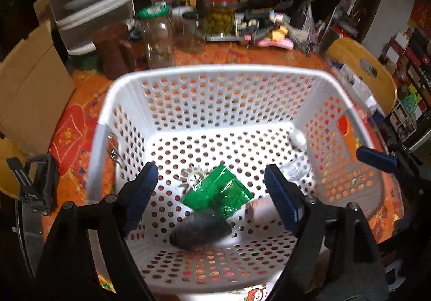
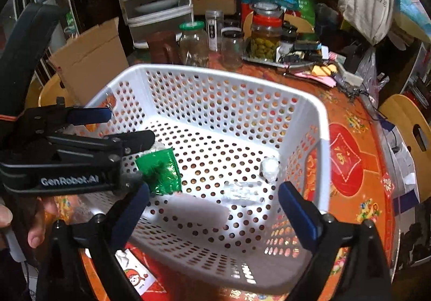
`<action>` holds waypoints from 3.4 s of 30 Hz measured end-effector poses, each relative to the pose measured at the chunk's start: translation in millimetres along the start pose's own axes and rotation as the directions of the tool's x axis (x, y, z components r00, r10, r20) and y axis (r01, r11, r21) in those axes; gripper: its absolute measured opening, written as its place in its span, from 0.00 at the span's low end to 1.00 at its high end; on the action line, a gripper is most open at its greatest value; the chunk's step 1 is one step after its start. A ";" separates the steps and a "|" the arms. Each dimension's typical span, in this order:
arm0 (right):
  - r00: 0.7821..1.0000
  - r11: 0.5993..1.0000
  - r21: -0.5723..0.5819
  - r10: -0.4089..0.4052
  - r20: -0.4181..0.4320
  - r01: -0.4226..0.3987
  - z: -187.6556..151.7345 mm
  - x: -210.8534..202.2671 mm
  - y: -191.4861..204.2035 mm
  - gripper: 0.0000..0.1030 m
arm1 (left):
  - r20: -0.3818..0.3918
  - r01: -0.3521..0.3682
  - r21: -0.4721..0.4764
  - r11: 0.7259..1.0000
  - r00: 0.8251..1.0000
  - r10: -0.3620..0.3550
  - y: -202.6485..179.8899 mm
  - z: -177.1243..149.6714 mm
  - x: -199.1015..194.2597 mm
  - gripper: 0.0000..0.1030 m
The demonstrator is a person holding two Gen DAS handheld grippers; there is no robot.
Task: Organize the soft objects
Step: 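Open the left gripper over the basket while the right releases the pink roll inside, then withdraw both grippers from the basket toward the white cloth and snack packet, then grasp the white folded cloth with the left gripper while the right grasps the snack packet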
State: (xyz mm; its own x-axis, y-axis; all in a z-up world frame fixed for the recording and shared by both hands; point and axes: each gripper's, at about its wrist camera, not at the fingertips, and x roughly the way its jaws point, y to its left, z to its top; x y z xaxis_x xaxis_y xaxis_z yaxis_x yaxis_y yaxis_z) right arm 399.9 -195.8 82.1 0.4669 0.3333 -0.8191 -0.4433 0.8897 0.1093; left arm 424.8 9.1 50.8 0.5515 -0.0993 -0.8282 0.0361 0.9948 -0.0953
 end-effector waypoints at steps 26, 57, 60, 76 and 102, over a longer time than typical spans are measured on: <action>0.960 0.997 -0.018 0.080 0.270 -0.078 -117.7 -106.7 30.3 1.00 | 0.335 0.109 0.013 0.994 0.936 -0.107 21.9 -156.2 -158.8 0.97; 0.985 0.989 0.022 0.142 0.100 -0.145 -188.0 -12.8 63.2 1.00 | 0.061 0.025 0.025 0.999 0.998 -0.026 24.7 -215.8 -1.3 0.88; 0.986 0.989 0.010 0.148 0.079 -0.149 -184.6 -5.5 70.2 1.00 | 0.046 0.030 0.020 0.999 0.998 -0.031 31.3 -215.9 3.6 0.72; 0.997 0.990 -0.121 0.068 -0.036 -0.072 -160.6 38.5 115.6 1.00 | 0.075 0.075 -0.060 0.995 0.995 -0.071 70.1 -217.6 -0.4 0.59; 0.994 0.979 -0.178 0.107 0.012 -0.103 -170.2 22.5 122.4 0.32 | 0.082 0.074 -0.067 0.995 0.994 -0.068 68.6 -217.6 1.3 0.60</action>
State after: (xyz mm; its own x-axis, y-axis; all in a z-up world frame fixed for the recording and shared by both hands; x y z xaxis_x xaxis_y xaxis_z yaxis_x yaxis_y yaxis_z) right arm 226.0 -132.5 -18.8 0.4260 0.4307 -0.7956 -0.6183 0.7806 0.0916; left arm 246.6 72.2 -77.0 0.6140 -0.1649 -0.7719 0.0211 0.9810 -0.1928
